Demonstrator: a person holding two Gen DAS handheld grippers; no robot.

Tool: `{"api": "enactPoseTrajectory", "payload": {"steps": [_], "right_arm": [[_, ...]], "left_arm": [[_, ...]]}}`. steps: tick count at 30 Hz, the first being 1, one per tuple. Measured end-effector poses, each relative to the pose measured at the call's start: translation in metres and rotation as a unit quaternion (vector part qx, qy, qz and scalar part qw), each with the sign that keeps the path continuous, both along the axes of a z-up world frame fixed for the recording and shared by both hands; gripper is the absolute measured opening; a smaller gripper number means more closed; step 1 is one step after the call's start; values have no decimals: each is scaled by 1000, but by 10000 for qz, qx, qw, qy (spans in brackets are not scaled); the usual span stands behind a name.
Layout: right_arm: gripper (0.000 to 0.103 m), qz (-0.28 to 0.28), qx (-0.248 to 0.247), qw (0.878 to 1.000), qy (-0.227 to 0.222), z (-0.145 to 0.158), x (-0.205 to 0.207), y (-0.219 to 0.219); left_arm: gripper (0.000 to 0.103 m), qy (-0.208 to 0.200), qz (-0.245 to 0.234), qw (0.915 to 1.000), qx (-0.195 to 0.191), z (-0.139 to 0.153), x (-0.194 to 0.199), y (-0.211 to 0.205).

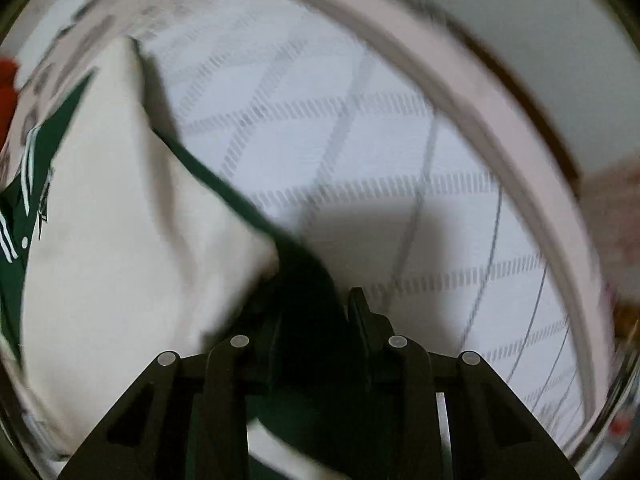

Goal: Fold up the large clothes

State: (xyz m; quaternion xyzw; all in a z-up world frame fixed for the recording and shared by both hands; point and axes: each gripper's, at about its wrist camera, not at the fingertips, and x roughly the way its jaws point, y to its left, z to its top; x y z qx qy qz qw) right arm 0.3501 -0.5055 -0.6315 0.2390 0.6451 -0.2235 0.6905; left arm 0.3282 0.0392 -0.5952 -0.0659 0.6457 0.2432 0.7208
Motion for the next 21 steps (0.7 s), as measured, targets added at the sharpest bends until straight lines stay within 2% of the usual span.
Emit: {"api": "enactPoseTrajectory", "payload": {"steps": [1,4,6,8,9,11,12,13,14,15,17,18,19,20,21], "right_arm": [[34,109,56,9999,45,4,-7,4],[52,750,-207,9968,170,30,-33,37],[53,1028,-28,9946,111,46,-55,68],[53,1321,258,9909,64,55,-70,107],[53,1462,378,9885,48,57,-72,123],[60,1921,643,9793,-40,57,-79,171],[61,2228,728,9721,-109,55,-82,201],[62,2455,811,9659,-132,53,-84,226],[62,2624,911,9605,-160,53,-75,246],[63,2862,1058,9520,-253,54,-72,274],[76,3240,1146,9383,-390,55,-52,312],[77,3507,1166,9278,-506,60,-48,336],[77,3689,1158,9204,-587,59,-35,344],[79,3927,1112,9104,-681,60,-37,368],[81,4116,1044,9025,-720,62,-20,385]], "left_arm": [[103,34,135,9998,-144,1,-10,8],[103,68,639,9963,-567,6,-44,38],[103,8,1073,9903,-887,6,-69,63],[103,-123,1613,9798,-1178,4,-95,95],[103,-292,1979,9697,-1405,0,-111,119],[103,-519,2521,9491,-1815,-9,-129,151],[103,-686,2841,9342,-2047,-15,-138,169],[103,-885,3202,9155,-2268,-23,-146,189],[102,-1011,3443,9025,-2383,-29,-151,203],[93,-1218,3752,8845,-2492,-36,-157,223],[84,-1354,4056,8709,-2421,-40,-160,245],[74,-1489,4197,8643,-2337,-40,-161,255],[65,-1602,4283,8630,-2146,-36,-161,262],[36,-1641,4303,8672,-1891,-31,-159,272],[23,-1677,4280,8722,-1671,-27,-157,281]]}}
